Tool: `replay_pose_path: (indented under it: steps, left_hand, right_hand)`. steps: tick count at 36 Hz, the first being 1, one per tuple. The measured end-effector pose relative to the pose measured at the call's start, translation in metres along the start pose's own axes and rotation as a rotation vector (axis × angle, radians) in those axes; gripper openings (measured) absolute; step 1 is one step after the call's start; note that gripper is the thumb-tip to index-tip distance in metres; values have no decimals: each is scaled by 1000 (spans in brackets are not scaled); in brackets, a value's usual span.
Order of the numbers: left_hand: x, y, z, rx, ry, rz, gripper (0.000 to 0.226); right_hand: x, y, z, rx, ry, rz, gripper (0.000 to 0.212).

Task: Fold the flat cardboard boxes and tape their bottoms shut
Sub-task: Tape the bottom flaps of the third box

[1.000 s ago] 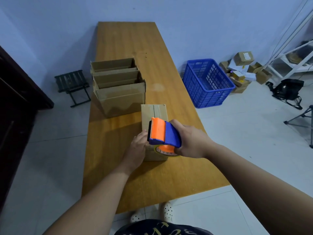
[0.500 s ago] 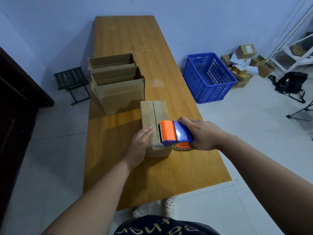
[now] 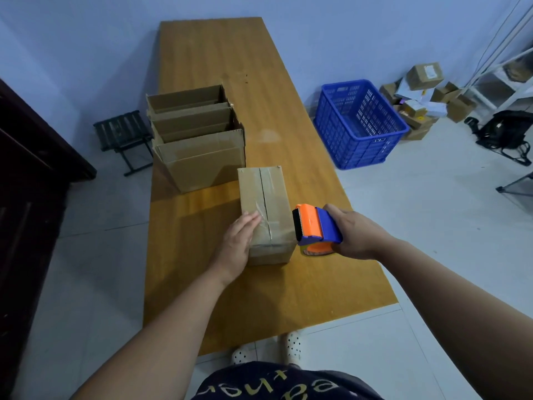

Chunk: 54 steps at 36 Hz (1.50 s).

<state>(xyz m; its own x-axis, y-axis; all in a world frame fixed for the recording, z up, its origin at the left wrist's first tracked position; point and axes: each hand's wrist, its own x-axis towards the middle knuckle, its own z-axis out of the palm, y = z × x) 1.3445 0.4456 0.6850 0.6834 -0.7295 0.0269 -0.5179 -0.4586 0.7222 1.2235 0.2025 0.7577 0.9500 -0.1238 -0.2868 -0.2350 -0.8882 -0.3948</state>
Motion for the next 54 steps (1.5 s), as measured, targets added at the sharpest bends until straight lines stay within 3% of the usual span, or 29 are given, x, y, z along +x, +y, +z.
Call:
replay_pose_path:
  steps: [24, 30, 33, 36, 39, 42, 45, 54]
  left_hand:
    - [0, 9, -2, 49, -35, -94, 43]
    - [7, 29, 1, 237, 34, -146, 45]
    - [19, 42, 1, 501, 65, -139, 43]
    - [34, 50, 0, 685, 21, -95, 50]
    - [42, 54, 1, 696, -48, -52, 56]
    - [45, 48, 2, 611, -170, -125, 63]
    - [51, 39, 1, 679, -260, -205, 68]
    - [56, 33, 2, 663, -250, -193, 72]
  right_hand:
    - [1, 23, 42, 159, 80, 73, 48]
    - [10, 17, 52, 144, 110, 75, 41]
    - [14, 16, 46, 108, 86, 58, 42]
    - [18, 14, 41, 73, 89, 36, 45]
    - [21, 12, 42, 64, 102, 10, 48]
    - [25, 7, 47, 97, 99, -4, 55]
    - [30, 3, 50, 148, 104, -19, 57]
    - [27, 15, 38, 244, 135, -43, 44]
